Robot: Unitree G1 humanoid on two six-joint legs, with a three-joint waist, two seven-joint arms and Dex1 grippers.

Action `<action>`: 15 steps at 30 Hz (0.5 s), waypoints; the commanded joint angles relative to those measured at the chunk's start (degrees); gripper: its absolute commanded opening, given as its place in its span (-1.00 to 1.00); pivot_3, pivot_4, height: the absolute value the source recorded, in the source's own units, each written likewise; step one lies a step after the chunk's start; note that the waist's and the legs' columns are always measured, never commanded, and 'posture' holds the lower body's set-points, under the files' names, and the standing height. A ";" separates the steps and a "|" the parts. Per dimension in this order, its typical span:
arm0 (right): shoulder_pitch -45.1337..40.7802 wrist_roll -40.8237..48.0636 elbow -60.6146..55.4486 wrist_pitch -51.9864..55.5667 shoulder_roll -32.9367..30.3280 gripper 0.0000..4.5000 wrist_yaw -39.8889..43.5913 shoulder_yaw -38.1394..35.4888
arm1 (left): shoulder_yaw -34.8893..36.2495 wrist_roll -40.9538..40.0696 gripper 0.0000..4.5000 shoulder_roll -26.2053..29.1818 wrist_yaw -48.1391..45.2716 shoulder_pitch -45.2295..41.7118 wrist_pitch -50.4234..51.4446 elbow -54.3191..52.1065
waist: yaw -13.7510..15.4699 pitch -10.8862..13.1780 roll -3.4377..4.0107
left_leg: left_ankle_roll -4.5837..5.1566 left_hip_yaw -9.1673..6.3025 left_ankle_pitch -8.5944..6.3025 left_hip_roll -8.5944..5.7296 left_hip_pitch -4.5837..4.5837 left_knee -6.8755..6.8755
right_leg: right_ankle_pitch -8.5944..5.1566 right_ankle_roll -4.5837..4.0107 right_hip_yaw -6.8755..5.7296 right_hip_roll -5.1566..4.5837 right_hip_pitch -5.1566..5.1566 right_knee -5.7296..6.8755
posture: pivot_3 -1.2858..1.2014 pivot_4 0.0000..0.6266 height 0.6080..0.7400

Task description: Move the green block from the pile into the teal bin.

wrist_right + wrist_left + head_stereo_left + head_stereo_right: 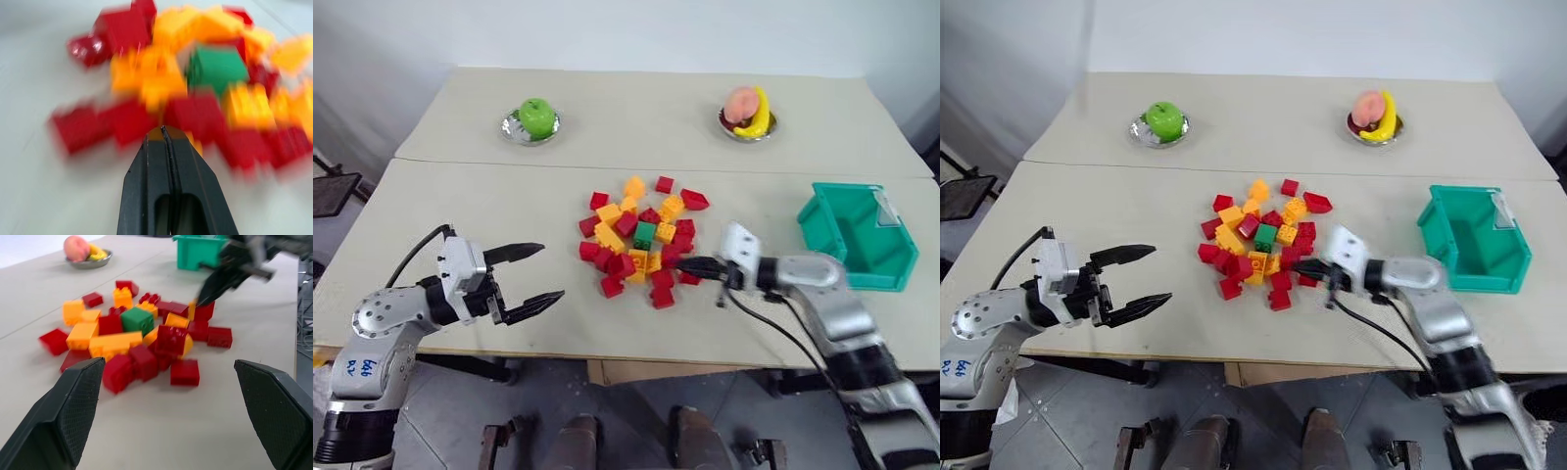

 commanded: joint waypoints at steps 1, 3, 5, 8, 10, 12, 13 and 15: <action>6.55 9.84 -2.77 -0.41 -2.29 -1.00 3.67 -11.02 | 2.42 0.32 1.00 0.83 -0.98 0.98 -2.10 1.67 | 0.08 0.00 0.00 | 0.00 0.00 0.00 0.01 0.00 0.01 | 0.00 0.00 -0.03 0.00 0.03 -0.03 | 0.03 -0.52 1.00; 8.97 11.34 -2.44 -0.66 -3.23 -0.93 3.61 -14.55 | 2.69 0.35 1.00 0.88 -1.30 1.32 -2.54 2.35 | 0.03 0.00 0.00 | 0.00 0.00 0.00 0.02 0.01 0.01 | 0.00 0.00 -0.04 0.00 0.05 -0.03 | 0.03 -0.52 1.00; 9.99 10.78 -1.80 -2.69 -3.93 -0.74 4.31 -15.36 | 2.67 0.15 1.00 0.87 -1.48 1.42 -2.46 2.45 | -0.29 0.00 0.00 | 0.00 0.06 0.00 0.04 0.03 0.03 | 0.00 0.01 -0.03 0.00 0.05 0.00 | 0.03 -0.52 1.00; 9.77 9.56 -0.86 -2.00 -3.92 -0.31 2.51 -15.38 | 2.32 0.27 1.00 0.79 -1.89 1.16 -2.65 2.82 | -0.42 0.00 0.00 | -0.01 0.11 0.00 0.15 0.09 0.04 | 0.02 -0.01 -0.03 0.08 0.05 0.01 | 0.03 -0.52 1.00; 7.74 9.79 -2.73 0.90 -2.73 -0.01 0.40 -13.53 | 1.87 0.30 1.00 0.71 -2.14 0.62 -2.53 3.07 | -0.40 0.00 0.00 | -0.02 0.11 -0.01 0.17 0.09 0.05 | 0.02 -0.02 -0.02 0.09 0.05 0.03 | 0.03 -0.52 1.00; 5.36 14.22 -6.79 10.54 -1.99 0.31 -1.62 -11.49 | 1.41 -0.37 1.00 0.97 -2.66 0.29 -1.20 2.87 | -0.46 0.00 0.01 | -0.02 0.11 -0.01 0.17 0.09 0.08 | 0.02 -0.03 0.00 0.09 0.05 0.03 | 0.03 -0.52 1.00; 4.00 14.42 -8.30 13.27 -1.93 0.46 -2.06 -9.74 | 1.07 -0.70 1.00 1.36 -3.17 0.31 -0.30 2.64 | -0.47 0.01 0.01 | -0.03 0.06 0.00 0.20 0.08 0.08 | 0.03 -0.04 0.00 0.09 0.03 0.04 | 0.03 -0.52 1.00; -0.88 12.35 -9.97 15.92 -0.69 0.78 -3.14 -4.73 | 0.74 -0.29 1.00 1.39 -3.48 -0.13 -0.47 2.54 | -0.55 0.01 0.01 | -0.04 -0.08 -0.01 0.21 0.08 0.08 | 0.04 -0.05 0.02 0.09 -0.02 0.05 | 0.03 -0.52 1.00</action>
